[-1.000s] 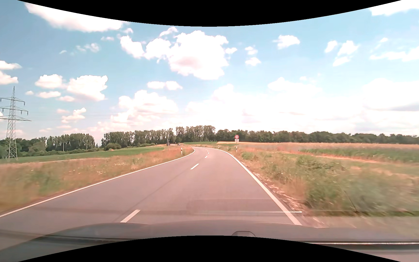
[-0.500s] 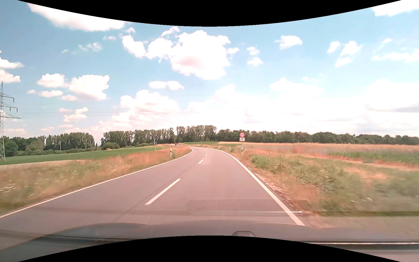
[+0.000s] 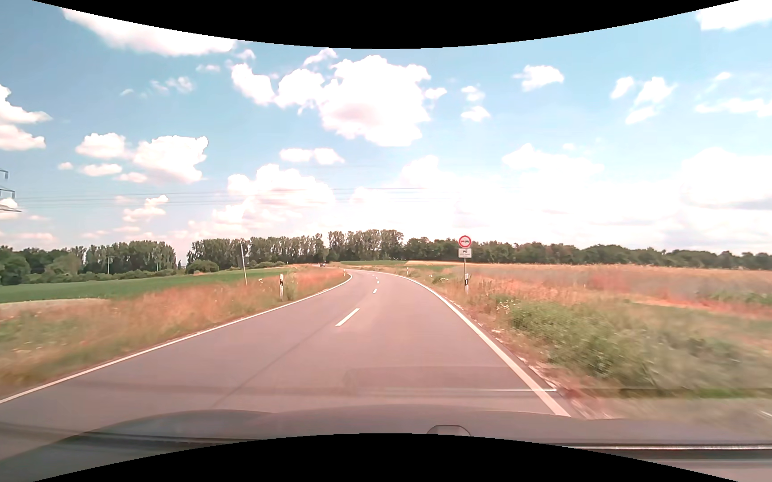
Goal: Follow the waypoints while adhering to traffic rules and regulations
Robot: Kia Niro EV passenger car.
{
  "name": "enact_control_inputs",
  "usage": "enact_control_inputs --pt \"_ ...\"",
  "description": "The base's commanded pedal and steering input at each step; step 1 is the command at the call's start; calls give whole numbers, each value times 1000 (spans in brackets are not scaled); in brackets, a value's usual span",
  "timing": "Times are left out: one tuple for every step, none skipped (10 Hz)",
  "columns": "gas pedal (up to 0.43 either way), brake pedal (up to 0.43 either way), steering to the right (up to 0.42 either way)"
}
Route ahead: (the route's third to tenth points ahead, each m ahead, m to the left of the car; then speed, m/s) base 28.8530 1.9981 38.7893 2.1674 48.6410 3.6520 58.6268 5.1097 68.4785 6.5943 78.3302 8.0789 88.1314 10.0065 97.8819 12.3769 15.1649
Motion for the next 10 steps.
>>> enact_control_inputs --pt "8 0 -10" --pt "8 0 -10" --pt "8 0 -10" --pt "8 0 -10" --pt "8 0 -12" --pt "8 0 -14" --pt "8 0 -14" --pt "8 0 -15" --pt "8 0 -15" --pt "8 0 -15"
